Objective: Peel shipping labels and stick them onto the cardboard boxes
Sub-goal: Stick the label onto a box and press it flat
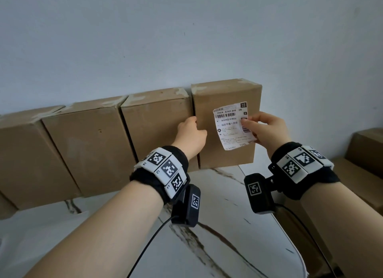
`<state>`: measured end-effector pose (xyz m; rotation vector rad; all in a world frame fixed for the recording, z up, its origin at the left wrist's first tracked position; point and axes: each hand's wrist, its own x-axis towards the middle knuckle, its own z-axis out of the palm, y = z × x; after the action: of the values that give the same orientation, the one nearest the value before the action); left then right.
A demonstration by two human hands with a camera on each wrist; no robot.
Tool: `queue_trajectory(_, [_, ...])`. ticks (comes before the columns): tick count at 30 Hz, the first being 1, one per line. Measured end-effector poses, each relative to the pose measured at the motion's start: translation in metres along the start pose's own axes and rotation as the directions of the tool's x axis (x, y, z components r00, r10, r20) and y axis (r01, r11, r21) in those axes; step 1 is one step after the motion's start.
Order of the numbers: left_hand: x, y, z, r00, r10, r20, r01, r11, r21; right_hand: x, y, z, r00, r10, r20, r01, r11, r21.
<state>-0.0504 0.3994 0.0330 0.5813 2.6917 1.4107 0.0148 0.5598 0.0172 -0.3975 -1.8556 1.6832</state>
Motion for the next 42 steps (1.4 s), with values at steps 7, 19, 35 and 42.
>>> queue_trajectory(7, [-0.018, 0.015, 0.002, 0.997, 0.073, 0.014, -0.072, 0.993, -0.093, -0.02, -0.014, -0.013, 0.995, -0.066, -0.07, 0.07, 0.996, 0.056])
queue_trajectory(19, [-0.078, 0.04, -0.013, 0.979, 0.202, 0.04, -0.198, 0.976, -0.091, -0.081, -0.057, -0.031, 0.983, -0.116, -0.141, 0.119, 0.993, 0.01])
queue_trajectory(35, [-0.167, 0.018, -0.086, 0.964, 0.261, 0.041, -0.264, 0.962, 0.074, -0.161, -0.1, 0.023, 0.966, -0.225, -0.125, 0.209, 0.97, -0.127])
queue_trajectory(42, [-0.182, 0.005, -0.089, 0.954, 0.298, -0.008, -0.297, 0.952, 0.076, -0.182, -0.101, 0.027, 0.967, -0.224, -0.122, 0.203, 0.965, -0.164])
